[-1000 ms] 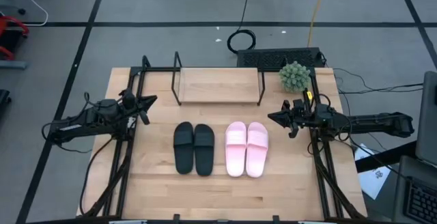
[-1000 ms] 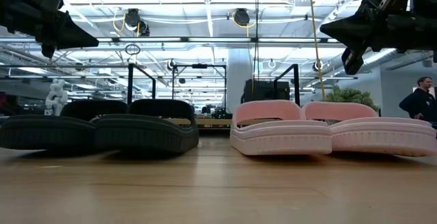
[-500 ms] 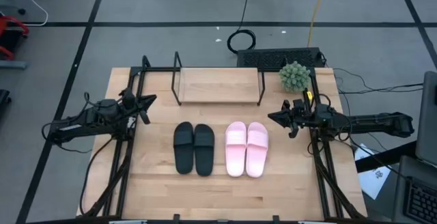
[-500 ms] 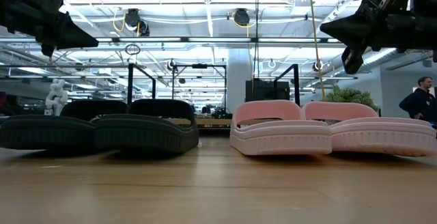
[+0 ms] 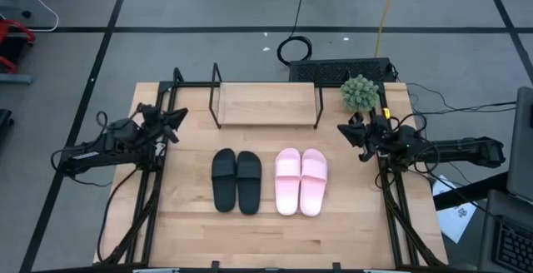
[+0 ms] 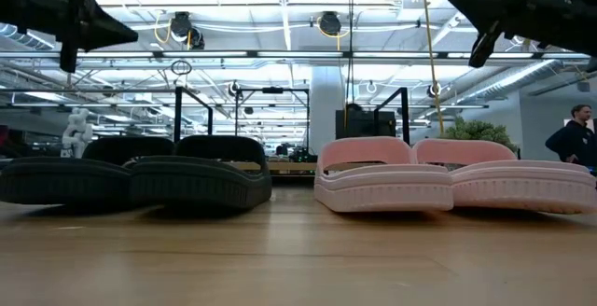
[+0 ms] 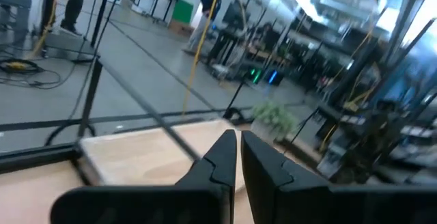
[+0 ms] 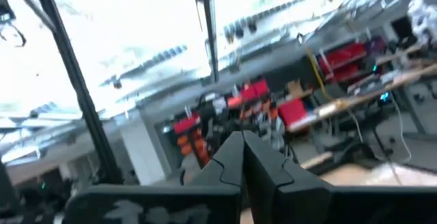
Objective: Pick and place slides into the shelf
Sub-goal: Put the left black slide on the shelf
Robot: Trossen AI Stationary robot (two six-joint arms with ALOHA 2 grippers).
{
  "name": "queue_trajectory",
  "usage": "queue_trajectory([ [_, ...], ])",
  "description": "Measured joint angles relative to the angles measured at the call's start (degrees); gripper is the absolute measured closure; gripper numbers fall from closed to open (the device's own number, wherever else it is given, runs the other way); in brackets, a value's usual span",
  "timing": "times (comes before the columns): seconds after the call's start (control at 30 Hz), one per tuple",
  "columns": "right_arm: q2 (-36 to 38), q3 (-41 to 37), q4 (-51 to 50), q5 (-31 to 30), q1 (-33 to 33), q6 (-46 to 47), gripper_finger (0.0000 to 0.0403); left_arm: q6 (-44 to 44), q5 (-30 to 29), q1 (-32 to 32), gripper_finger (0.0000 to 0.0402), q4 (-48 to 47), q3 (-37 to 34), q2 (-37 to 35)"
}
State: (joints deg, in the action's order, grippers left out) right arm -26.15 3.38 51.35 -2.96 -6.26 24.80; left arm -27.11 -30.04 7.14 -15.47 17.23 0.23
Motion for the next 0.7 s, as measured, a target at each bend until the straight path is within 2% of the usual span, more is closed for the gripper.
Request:
queue_trajectory([
  [0.33,-0.2,0.0,0.5,0.0,0.0,0.0,0.0403,-5.7,-1.0,0.0,0.0378,5.9,0.0,0.0],
  [0.47,-0.2,0.0,1.5,0.1,0.0,3.2,0.0403,-6.1,-0.6,0.0,0.0378,6.4,0.0,0.0],
  [0.6,-0.5,0.4,5.7,5.0,0.0,4.3,0.0403,-4.9,2.8,0.0,0.0378,6.3,0.0,0.0],
  [0.7,-1.5,4.9,4.7,8.7,0.8,2.5,0.0403,-4.2,3.4,0.0,0.0378,8.8,0.0,0.0],
])
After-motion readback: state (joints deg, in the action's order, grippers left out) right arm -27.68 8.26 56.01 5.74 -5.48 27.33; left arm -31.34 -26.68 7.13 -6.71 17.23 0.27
